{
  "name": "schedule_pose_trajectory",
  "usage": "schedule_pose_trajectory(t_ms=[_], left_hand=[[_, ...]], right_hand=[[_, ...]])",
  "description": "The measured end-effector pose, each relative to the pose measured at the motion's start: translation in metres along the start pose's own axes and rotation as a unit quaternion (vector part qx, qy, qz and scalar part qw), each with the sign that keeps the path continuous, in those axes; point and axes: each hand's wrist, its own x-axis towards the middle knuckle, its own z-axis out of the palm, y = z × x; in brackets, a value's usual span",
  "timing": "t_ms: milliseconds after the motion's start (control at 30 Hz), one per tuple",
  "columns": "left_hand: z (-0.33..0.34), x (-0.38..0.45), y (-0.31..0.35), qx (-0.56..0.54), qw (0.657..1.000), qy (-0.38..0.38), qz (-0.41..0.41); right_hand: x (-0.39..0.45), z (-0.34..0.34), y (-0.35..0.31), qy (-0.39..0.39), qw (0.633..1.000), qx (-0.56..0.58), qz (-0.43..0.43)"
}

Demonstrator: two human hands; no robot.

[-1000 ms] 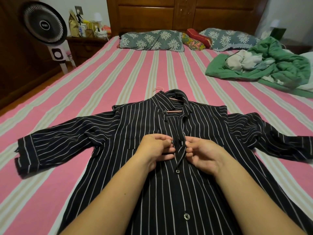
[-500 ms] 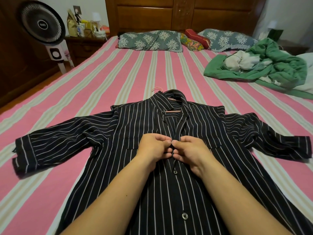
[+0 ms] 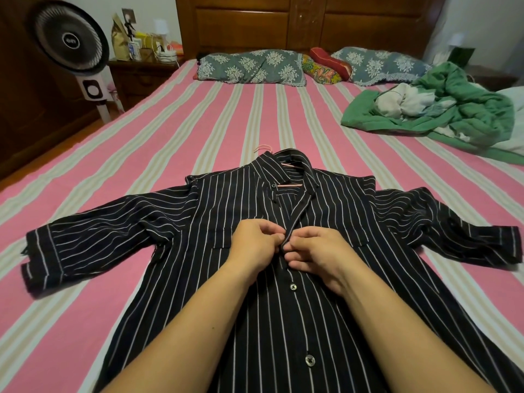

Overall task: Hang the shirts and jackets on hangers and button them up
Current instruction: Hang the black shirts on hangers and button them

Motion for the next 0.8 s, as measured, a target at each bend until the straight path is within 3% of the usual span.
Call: schedule_pose_trajectory(t_ms=[200,400,500,600,700,800], left_hand=[[-0.003,-0.002,0.004,-0.025,0.999,-0.033,-0.008],[0.004,0.000,-0.003,-0.015,0.999,0.035,-0.012],[0.007,0.001,-0.005,0.009,0.998,0.062,0.002],[0.007,0.001,-0.005,0.013,0.997,0.070,0.008],[0.006,0.001,-0.007,0.012,0.998,0.066,0.016],[0.007,0.000,-0.009,0.029,0.997,0.061,0.041]], right_hand=[[-0.002,-0.004,-0.002,-0.048,0.999,-0.005,-0.008],[0.000,-0.006,-0.001,-0.039,0.999,-0.009,-0.017],[0.003,0.000,0.003,0.001,0.992,-0.094,-0.079],[0.007,-0.001,0.009,0.065,0.954,-0.233,-0.176],[0.013,-0.004,0.015,0.071,0.925,-0.300,-0.223],[0.019,-0.005,0.021,0.099,0.873,-0.386,-0.280]])
